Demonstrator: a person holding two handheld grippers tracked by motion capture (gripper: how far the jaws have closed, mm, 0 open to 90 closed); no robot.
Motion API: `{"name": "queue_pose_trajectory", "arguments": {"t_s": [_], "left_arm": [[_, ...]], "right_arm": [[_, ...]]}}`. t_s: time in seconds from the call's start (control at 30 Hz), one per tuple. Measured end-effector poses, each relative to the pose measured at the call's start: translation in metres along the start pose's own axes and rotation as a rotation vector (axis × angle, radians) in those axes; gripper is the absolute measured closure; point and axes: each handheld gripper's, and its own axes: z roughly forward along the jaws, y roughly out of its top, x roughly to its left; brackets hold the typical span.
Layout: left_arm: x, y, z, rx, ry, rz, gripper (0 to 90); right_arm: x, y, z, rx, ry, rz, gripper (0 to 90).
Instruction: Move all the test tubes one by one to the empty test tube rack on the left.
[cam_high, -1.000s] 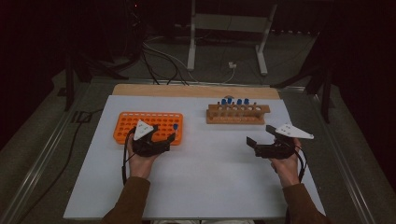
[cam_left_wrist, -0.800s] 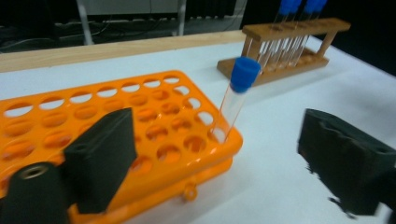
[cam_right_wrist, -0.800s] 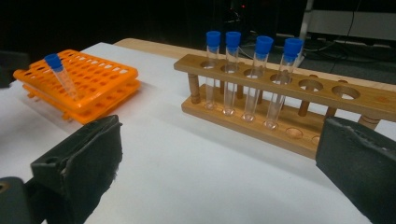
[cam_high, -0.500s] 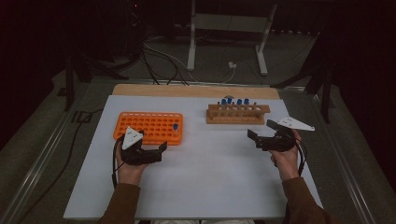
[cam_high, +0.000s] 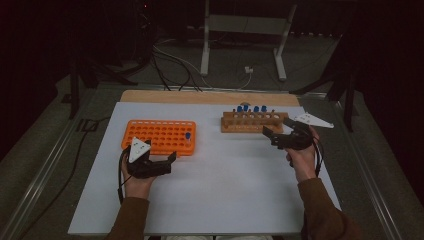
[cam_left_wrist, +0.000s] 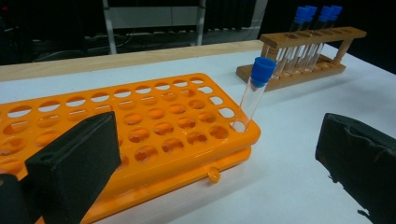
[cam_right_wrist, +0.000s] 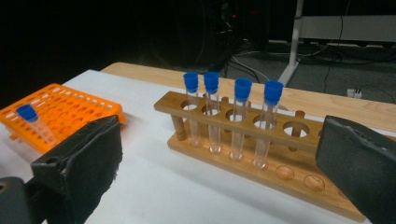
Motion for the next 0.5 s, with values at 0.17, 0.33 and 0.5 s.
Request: {"name": "queue_pose_trajectory", "arguments": {"t_s": [0.17, 0.33, 0.5], "left_arm": [[0.003, -0.003, 0.0, -0.003, 0.025, -0.015, 0.9], [0.004, -0.003, -0.003, -0.017, 0.039, -0.019, 0.9], [0.005, -0.005, -0.003, -0.019, 0.045, -0.026, 0.9]], "right_arm": [[-0.007, 0.008, 0.009, 0.013, -0.025, 0.013, 0.5], [-0.011, 0.018, 0.019, 0.021, -0.046, 0.009, 0.6], [-0.012, 0.025, 0.032, 0.041, -0.054, -0.001, 0.5]]}}
